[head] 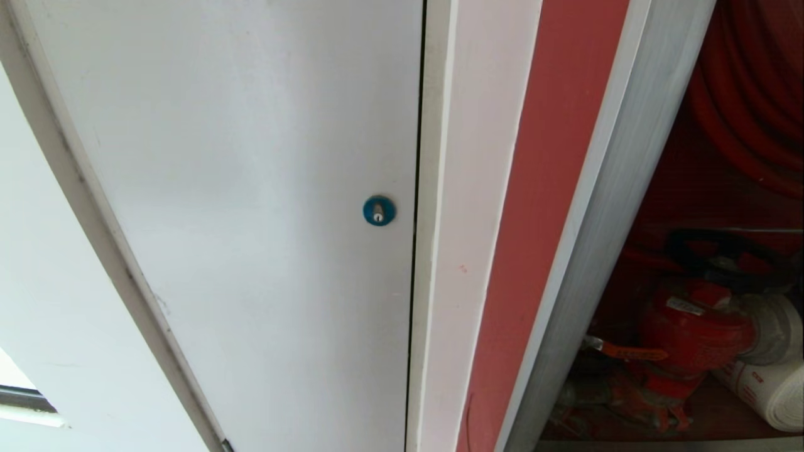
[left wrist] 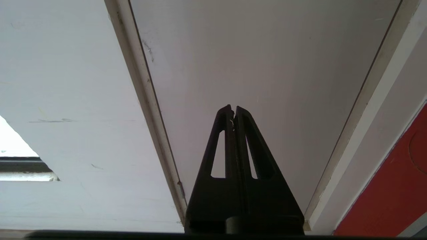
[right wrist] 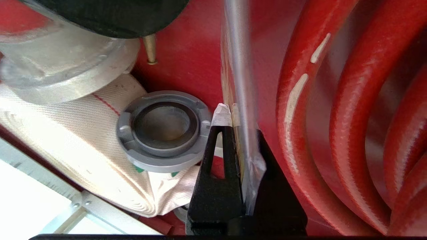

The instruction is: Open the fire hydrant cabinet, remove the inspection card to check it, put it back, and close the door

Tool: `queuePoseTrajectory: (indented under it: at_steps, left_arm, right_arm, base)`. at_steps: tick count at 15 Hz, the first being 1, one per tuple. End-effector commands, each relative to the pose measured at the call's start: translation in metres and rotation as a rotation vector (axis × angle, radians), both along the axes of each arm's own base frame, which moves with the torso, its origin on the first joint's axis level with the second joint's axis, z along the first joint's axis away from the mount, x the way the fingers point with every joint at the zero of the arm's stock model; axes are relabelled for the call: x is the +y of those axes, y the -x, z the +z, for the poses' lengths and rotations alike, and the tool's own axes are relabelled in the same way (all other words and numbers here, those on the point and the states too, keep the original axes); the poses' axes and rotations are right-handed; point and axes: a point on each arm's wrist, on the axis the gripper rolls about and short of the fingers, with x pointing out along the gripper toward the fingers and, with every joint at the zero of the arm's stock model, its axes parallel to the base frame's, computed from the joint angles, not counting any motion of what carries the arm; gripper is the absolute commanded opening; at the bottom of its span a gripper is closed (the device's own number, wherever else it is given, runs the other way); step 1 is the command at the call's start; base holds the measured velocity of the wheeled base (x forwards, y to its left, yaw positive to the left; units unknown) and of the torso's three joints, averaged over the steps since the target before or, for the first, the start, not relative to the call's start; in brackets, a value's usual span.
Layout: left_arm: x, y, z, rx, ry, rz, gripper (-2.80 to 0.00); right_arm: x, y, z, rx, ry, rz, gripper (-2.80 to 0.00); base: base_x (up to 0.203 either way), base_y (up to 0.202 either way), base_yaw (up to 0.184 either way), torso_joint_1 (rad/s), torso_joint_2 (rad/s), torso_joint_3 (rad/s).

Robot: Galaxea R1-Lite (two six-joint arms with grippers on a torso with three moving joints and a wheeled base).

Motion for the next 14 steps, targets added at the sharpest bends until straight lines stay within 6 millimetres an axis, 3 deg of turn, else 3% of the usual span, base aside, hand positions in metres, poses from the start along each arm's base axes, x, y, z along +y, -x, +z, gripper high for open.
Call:
queuePoseTrajectory:
  at_steps: [1, 2, 3, 14]
  left_arm:
    - [0.000, -0.001, -0.003, 0.013, 0.000, 0.000, -2.80]
    - [0.000, -0.001, -0.003, 0.011, 0.000, 0.000, -2.80]
    - [0.000, -0.001, -0.003, 0.011, 0.000, 0.000, -2.80]
    - [0.000, -0.001, -0.003, 0.012, 0.000, 0.000, -2.80]
  right_arm:
    - [0.000, -0.001, 0.001, -0.008, 0.020, 0.011, -2.80]
    - [0.000, -0.002, 0.002, -0.020, 0.045, 0.020, -0.58]
    - [0.001, -0.002, 0.002, -0.020, 0.043, 0.027, 0.00]
    - [0.010, 0.003, -0.004, -0.017, 0.044, 0.051, 0.00]
  base:
    - [0.000, 0.000, 0.000, 0.000, 0.00, 0.000]
    - [0.000, 0.000, 0.000, 0.000, 0.00, 0.000]
    - [0.000, 0.000, 0.000, 0.000, 0.00, 0.000]
    - [0.000, 0.000, 0.000, 0.000, 0.00, 0.000]
